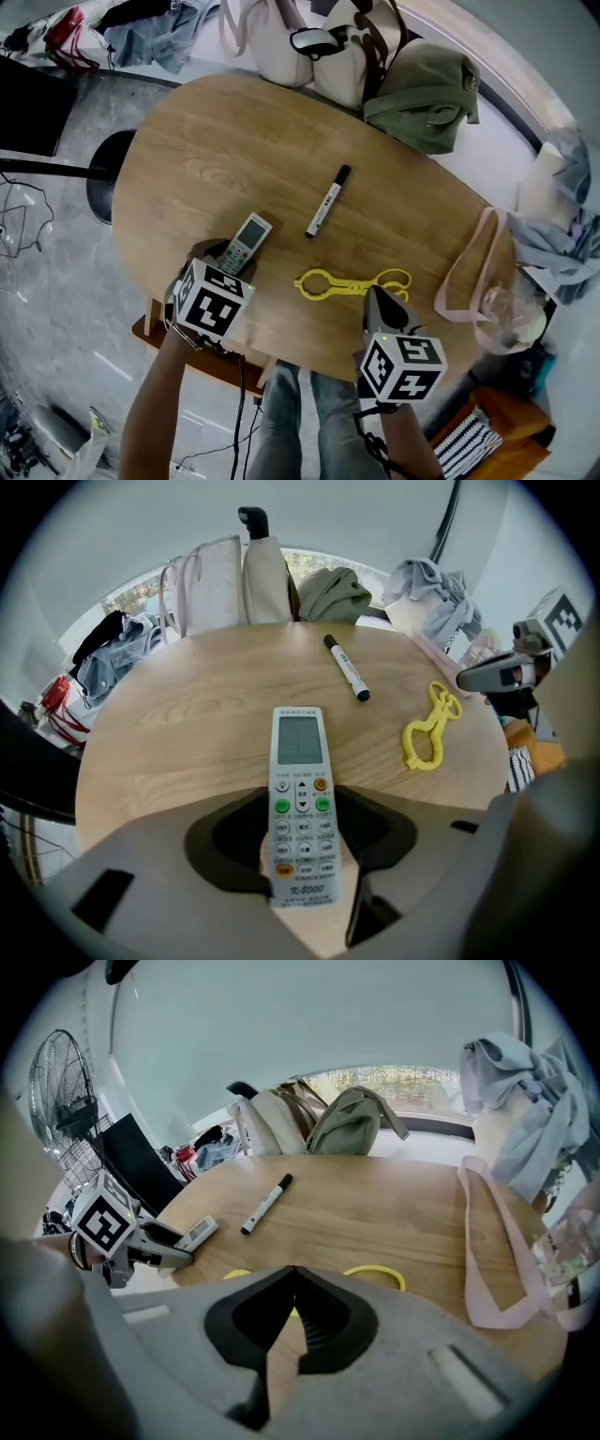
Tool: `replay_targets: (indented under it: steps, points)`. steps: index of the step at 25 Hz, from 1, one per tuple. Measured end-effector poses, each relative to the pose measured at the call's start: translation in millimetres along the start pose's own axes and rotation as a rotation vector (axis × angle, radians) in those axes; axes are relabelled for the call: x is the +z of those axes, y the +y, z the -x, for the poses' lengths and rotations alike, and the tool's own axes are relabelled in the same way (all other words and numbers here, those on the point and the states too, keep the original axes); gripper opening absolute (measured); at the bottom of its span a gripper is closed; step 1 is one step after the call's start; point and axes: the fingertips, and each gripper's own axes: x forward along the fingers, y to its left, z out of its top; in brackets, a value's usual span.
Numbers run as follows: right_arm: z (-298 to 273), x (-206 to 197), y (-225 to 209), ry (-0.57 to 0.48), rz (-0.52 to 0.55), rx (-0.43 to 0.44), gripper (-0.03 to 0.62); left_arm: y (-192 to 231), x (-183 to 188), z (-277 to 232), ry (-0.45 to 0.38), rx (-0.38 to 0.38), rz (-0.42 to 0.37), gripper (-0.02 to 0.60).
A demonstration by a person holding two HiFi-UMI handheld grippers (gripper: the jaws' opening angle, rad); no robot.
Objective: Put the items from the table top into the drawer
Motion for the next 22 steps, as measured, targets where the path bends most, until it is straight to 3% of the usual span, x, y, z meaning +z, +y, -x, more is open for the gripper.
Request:
replay_targets:
  steps: [11,22]
  points:
    - [-3,1,5,0.005,0.017,0.009,0.005,1,1,-1,0.008,-0.017,-0.017,0.218]
    - [0,0,14,0.007,0.043,0.018,0.005,1,-6,9,-0.057,0.045,0.024,0.215]
